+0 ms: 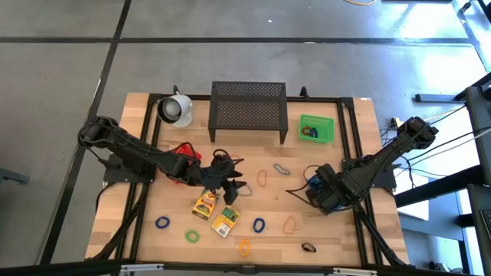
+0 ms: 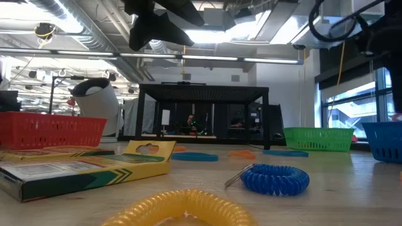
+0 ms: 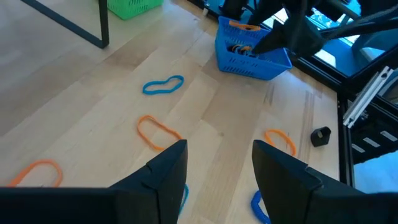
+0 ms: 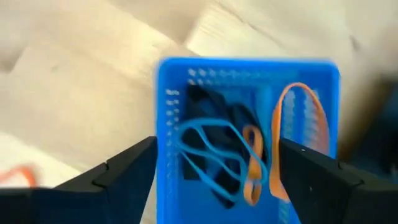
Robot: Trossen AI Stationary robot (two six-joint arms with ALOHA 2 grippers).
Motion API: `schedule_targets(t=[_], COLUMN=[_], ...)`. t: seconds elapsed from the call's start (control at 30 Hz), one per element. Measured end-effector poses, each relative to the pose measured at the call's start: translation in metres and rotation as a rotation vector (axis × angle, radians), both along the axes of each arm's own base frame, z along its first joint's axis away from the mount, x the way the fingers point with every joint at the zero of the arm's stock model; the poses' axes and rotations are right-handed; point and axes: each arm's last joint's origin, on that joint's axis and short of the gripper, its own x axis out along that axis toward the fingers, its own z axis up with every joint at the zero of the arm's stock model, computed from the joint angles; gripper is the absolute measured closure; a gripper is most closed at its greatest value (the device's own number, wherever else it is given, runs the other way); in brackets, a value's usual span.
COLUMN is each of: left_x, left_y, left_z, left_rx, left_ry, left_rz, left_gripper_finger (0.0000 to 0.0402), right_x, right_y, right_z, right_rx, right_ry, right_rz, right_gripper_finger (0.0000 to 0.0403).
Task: Pick & Place Office Desk Supplies
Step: Put the orange rubber band into the blue bin
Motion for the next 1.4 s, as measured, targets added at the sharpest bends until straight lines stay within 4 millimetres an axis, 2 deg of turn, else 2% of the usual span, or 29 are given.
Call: schedule_targets(t=[0.2, 0.37, 0.47, 0.57, 0.73, 0.83, 1.0, 1.2, 1.3, 1.4], left_x=[0.0, 0.0, 0.0, 0.0, 0.005, 0.009, 0.017, 0.028, 0.032, 0.037], left_y=[0.0, 0.0, 0.001, 0.002, 0.013, 0.02, 0.029, 0.032, 0.032, 0.032], left_z=[0.0, 0.0, 0.0, 0.001, 0.005, 0.006, -0.001, -0.019, -0.029, -0.036], left_rx=[-0.006, -0.012, -0.015, 0.012, 0.047, 0.054, 0.057, 0.039, 0.035, 0.019], left_ry=[-0.001, -0.002, -0.007, -0.026, -0.064, -0.082, -0.074, -0.019, 0.008, 0.014], left_rz=[0.004, 0.008, 0.026, 0.081, 0.107, 0.117, 0.111, 0.077, 0.066, 0.047], left_gripper_finger=[0.0226, 0.0226, 0.0226, 0.0226, 0.0226, 0.0226, 0.0226, 0.0226, 0.0226, 0.0226], right_x=[0.003, 0.003, 0.002, 0.002, -0.004, -0.007, -0.011, -0.011, -0.013, -0.018], right_y=[0.001, 0.001, 0.003, 0.009, 0.018, 0.02, 0.02, 0.021, 0.017, 0.012], right_z=[0.0, 0.0, 0.0, -0.001, -0.001, 0.0, 0.005, 0.007, 0.008, 0.008], right_rx=[-0.074, -0.09, -0.023, 0.025, 0.025, 0.037, 0.048, 0.115, 0.04, -0.01], right_ry=[0.033, 0.058, 0.087, 0.085, 0.087, 0.077, 0.0, -0.128, -0.209, -0.197], right_rz=[0.341, 0.441, 0.458, 0.55, 0.659, 0.608, 0.401, -0.057, -0.184, -0.251], right_gripper_finger=[0.0097, 0.0116, 0.0126, 0.0133, 0.0143, 0.0149, 0.0151, 0.0151, 0.0151, 0.0151])
